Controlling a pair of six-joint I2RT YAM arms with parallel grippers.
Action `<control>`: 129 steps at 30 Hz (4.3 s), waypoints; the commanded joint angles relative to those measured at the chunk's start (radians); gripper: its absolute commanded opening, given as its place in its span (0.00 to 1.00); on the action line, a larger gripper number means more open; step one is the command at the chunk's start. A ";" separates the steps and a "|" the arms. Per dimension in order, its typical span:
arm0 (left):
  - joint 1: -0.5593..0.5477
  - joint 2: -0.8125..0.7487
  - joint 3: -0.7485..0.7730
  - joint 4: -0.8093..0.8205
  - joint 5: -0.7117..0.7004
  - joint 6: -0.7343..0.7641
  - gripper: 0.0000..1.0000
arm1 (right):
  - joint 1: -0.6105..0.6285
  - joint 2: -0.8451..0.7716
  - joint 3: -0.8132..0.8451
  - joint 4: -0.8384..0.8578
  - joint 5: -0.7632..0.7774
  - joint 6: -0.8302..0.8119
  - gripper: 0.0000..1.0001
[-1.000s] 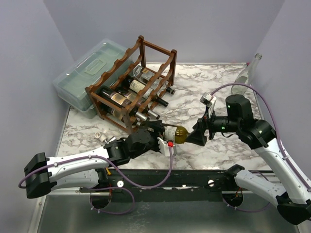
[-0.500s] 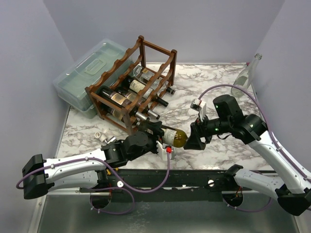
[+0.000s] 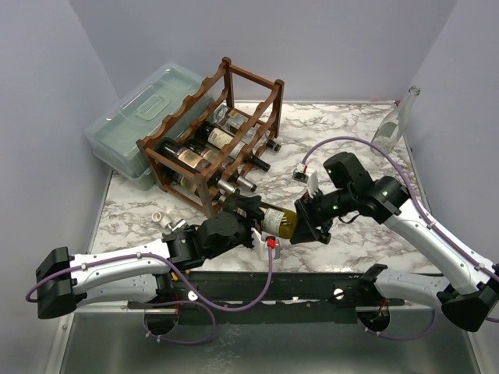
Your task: Put the wine bottle on the wine rack
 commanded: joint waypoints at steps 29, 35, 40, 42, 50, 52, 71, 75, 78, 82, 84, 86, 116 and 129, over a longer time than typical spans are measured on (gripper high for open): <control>-0.008 -0.088 0.034 0.112 0.197 -0.185 0.99 | 0.032 -0.131 0.067 -0.012 0.240 0.032 0.01; -0.002 -0.141 0.107 0.159 0.030 -0.368 0.99 | 0.032 -0.147 0.109 -0.060 0.342 0.068 0.00; 0.048 -0.204 0.135 0.249 -0.229 -0.477 0.99 | 0.032 -0.136 0.119 -0.044 0.491 0.061 0.00; 0.084 -0.229 0.109 0.338 -0.342 -0.479 0.99 | 0.032 -0.122 0.105 -0.004 0.566 0.053 0.00; 0.335 -0.213 0.083 0.439 -0.604 -0.607 0.99 | 0.033 -0.081 0.008 0.310 0.651 0.041 0.00; 0.369 -0.192 0.097 0.419 -0.624 -0.626 0.99 | 0.032 -0.063 0.004 0.343 0.609 0.018 0.00; 0.451 -0.116 0.122 0.359 -0.576 -0.641 0.99 | 0.032 0.059 -0.026 0.489 0.431 -0.015 0.00; 0.451 -0.122 0.120 0.359 -0.568 -0.645 0.98 | 0.033 0.089 -0.027 0.537 0.419 -0.019 0.01; 0.450 -0.125 0.120 0.358 -0.568 -0.646 0.98 | 0.032 0.121 -0.023 0.572 0.408 -0.025 0.01; 0.451 -0.134 0.120 0.359 -0.567 -0.646 0.98 | 0.032 0.176 -0.007 0.611 0.382 -0.038 0.01; 0.450 -0.140 0.118 0.358 -0.566 -0.644 0.98 | 0.033 0.204 0.002 0.625 0.380 -0.047 0.01; 0.452 -0.150 0.116 0.358 -0.566 -0.645 0.98 | 0.032 0.226 0.004 0.652 0.375 -0.057 0.01; 0.452 -0.218 0.115 0.352 -0.552 -0.668 0.97 | 0.029 0.712 0.243 1.070 0.394 -0.235 0.00; 0.452 -0.227 0.115 0.349 -0.551 -0.671 0.96 | 0.030 0.802 0.316 1.123 0.405 -0.283 0.01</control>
